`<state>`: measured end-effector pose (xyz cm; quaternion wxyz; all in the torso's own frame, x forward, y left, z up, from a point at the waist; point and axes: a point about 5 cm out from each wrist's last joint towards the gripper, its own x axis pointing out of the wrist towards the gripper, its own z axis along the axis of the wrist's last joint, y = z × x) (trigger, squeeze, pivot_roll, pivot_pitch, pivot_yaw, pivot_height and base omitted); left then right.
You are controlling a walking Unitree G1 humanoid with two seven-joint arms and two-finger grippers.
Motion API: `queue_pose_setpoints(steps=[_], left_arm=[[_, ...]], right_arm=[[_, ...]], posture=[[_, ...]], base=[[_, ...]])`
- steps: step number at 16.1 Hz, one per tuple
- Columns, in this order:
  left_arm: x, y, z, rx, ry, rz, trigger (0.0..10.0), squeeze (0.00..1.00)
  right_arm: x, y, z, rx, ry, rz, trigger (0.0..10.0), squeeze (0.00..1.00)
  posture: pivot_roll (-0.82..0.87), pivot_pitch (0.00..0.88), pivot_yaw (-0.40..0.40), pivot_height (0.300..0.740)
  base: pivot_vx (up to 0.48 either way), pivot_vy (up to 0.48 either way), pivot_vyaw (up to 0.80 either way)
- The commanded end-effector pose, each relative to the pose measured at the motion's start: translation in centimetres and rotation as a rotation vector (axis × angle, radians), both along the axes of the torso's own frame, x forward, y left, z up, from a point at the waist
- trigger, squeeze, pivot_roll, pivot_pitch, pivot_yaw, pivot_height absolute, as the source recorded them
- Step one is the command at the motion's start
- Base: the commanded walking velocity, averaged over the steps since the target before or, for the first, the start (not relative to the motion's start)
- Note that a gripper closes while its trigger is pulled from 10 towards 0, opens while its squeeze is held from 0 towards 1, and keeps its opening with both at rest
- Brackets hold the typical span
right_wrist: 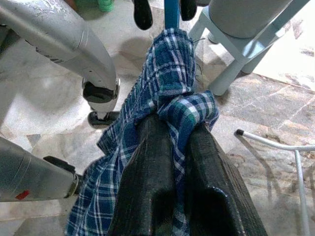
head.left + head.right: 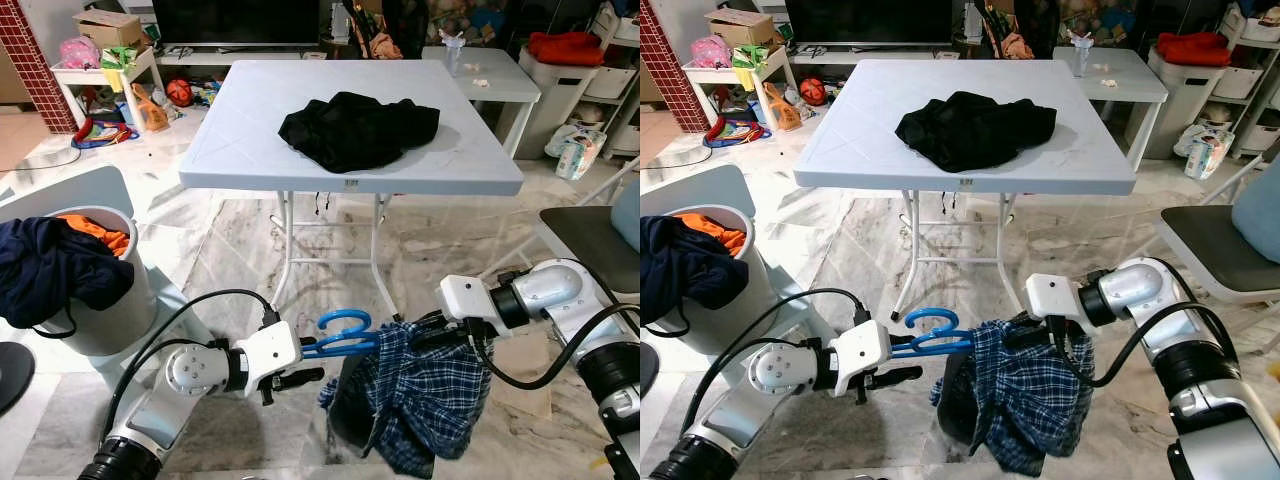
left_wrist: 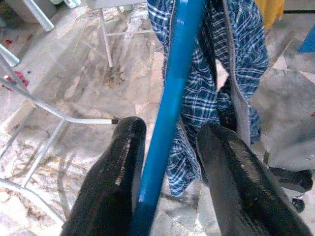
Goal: Hang hanger
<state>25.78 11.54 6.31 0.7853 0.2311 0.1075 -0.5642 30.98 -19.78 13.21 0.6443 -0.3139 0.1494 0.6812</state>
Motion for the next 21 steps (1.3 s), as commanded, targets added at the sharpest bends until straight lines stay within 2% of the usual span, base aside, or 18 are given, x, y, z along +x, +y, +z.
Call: queue_pose_setpoints(steps=[1, 5, 7, 15, 20, 21], left_arm=[[-0.3, -1.1, -0.1, 0.013, -0.001, -0.067, 0.0, 0.0], [0.0, -1.2, 0.0, 0.007, -0.02, -0.04, 0.0, 0.0], [0.8, -0.7, 0.0, -0.016, -0.037, 0.064, 0.0, 0.0], [1.3, 0.0, -0.2, -0.066, -0.028, 0.181, 0.0, 0.0], [2.6, 0.6, 0.4, -0.113, -0.122, 0.358, 0.0, 0.0], [2.5, 0.6, 0.3, -0.114, -0.116, 0.358, 0.0, 0.0]], right_arm=[[0.5, 1.1, 1.3, 0.049, -0.06, 0.028, 10.0, 0.0], [0.5, 1.2, 1.2, 0.048, -0.058, 0.029, 10.0, 0.0], [1.1, 1.7, 1.4, 0.076, -0.137, -0.024, 10.0, 0.0], [1.7, 2.7, 1.7, 0.14, -0.241, -0.074, 10.0, 0.0], [2.4, 3.4, 2.0, 0.175, -0.321, -0.114, 10.0, 0.0], [2.5, 3.6, 2.1, 0.186, -0.326, -0.119, 10.0, 0.0]], posture=[[-0.08, 0.0, 0.006, 0.74], [-0.08, 0.0, 0.003, 0.74], [-0.08, 0.0, 0.0, 0.74], [-0.08, 0.0, -0.004, 0.74], [-0.06, 0.0, -0.015, 0.74], [-0.06, 0.0, -0.018, 0.74]], base=[[0.0, 0.0, 0.0], [0.0, 0.0, 0.0], [0.0, 0.0, 0.0], [0.0, 0.0, 0.0], [0.0, 0.0, 0.0], [0.0, 0.0, 0.0]])
